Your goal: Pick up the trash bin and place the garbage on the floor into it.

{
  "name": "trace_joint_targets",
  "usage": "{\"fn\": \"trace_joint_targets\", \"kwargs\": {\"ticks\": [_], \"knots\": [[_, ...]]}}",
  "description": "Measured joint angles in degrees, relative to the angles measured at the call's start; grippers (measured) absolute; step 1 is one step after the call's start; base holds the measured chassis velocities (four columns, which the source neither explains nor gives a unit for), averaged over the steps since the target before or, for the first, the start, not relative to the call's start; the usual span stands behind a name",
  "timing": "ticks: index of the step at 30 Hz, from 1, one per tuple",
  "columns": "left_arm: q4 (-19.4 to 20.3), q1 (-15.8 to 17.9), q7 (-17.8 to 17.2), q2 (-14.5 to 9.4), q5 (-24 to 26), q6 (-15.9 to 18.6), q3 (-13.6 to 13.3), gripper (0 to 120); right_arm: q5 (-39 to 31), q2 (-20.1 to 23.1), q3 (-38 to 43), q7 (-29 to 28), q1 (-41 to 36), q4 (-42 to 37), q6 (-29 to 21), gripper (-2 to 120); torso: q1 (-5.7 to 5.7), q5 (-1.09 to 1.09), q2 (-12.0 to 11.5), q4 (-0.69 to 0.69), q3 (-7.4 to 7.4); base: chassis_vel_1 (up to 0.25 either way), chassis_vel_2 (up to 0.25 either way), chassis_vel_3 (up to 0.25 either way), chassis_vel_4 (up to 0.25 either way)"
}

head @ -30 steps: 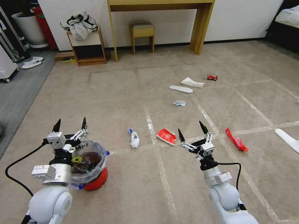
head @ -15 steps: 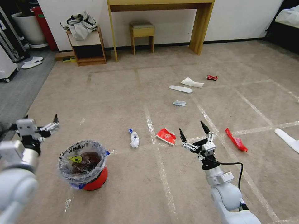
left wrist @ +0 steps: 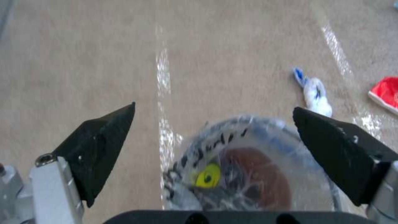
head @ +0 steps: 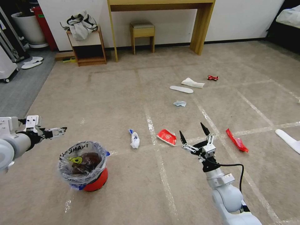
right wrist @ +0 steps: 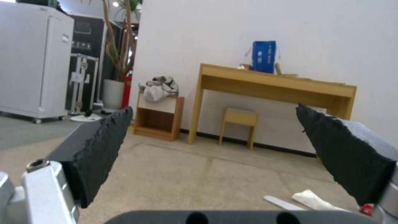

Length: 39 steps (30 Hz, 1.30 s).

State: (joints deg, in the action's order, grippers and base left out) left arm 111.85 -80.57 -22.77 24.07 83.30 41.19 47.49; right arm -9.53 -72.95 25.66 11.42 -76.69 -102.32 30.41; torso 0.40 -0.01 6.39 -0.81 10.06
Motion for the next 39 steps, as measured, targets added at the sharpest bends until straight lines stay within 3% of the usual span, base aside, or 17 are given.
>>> {"fn": "trace_joint_targets", "kwargs": {"ticks": [4,8,10,12,19,24,27,32,39], "knots": [[-1.55,-0.05,0.13,-1.11,2.95,0.45,-0.76,100,0.04,0.1,-0.13,0.05,0.08,0.27,0.0,100,0.0,0.0,0.0,0.0,0.0,0.0,0.0,0.0,0.0],[-4.64,-0.23,3.57,-3.24,5.08,0.78,-1.96,100,0.13,0.12,-0.52,0.23,0.14,0.67,0.11,100,0.0,0.01,0.0,-0.01,0.0,0.0,0.0,0.0,0.0],[-5.69,-0.27,5.15,-3.64,3.67,0.8,-2.29,100,0.18,0.09,-0.68,0.24,0.19,0.72,0.14,100,0.0,0.01,0.0,-0.01,0.0,0.0,0.0,0.0,0.0],[-8.65,-0.61,8.53,-4.26,-0.96,1.05,-2.95,100,0.59,-0.14,-1.02,0.26,0.28,0.82,0.37,100,0.0,0.01,0.0,-0.01,0.0,0.0,0.0,0.0,0.0],[-11.14,-1.67,8.82,-4.51,-3.06,1.2,-3.14,100,1.1,-0.21,-1.11,0.34,-0.12,0.84,0.63,100,0.0,0.0,0.0,0.0,0.0,0.0,0.0,0.0,0.0],[-11.39,-1.82,6.61,-4.51,-2.24,1.19,-3.23,100,1.26,-0.23,-1.06,0.38,-0.42,0.89,0.89,100,0.0,0.01,0.0,-0.01,-0.01,0.0,0.0,0.0,0.0],[-11.48,-1.81,5.17,-3.23,0.05,1.16,-3.95,100,1.49,-0.43,-1.05,0.41,-0.73,0.84,1.05,100,0.0,0.01,0.0,-0.01,0.0,0.0,0.0,0.0,0.0],[-10.46,-1.96,5.14,-0.46,-0.84,1.08,-5.33,100,1.72,-0.44,-0.63,0.5,-1.69,0.3,1.44,100,0.0,0.01,0.0,0.0,0.0,0.0,0.0,0.0,0.0],[-9.87,-1.51,4.76,1.29,-1.12,1.04,-7.38,100,1.77,-0.26,0.2,0.54,-2.71,-0.78,1.64,100,0.0,0.02,0.0,0.0,-0.01,0.0,0.0,0.0,0.0]]}}
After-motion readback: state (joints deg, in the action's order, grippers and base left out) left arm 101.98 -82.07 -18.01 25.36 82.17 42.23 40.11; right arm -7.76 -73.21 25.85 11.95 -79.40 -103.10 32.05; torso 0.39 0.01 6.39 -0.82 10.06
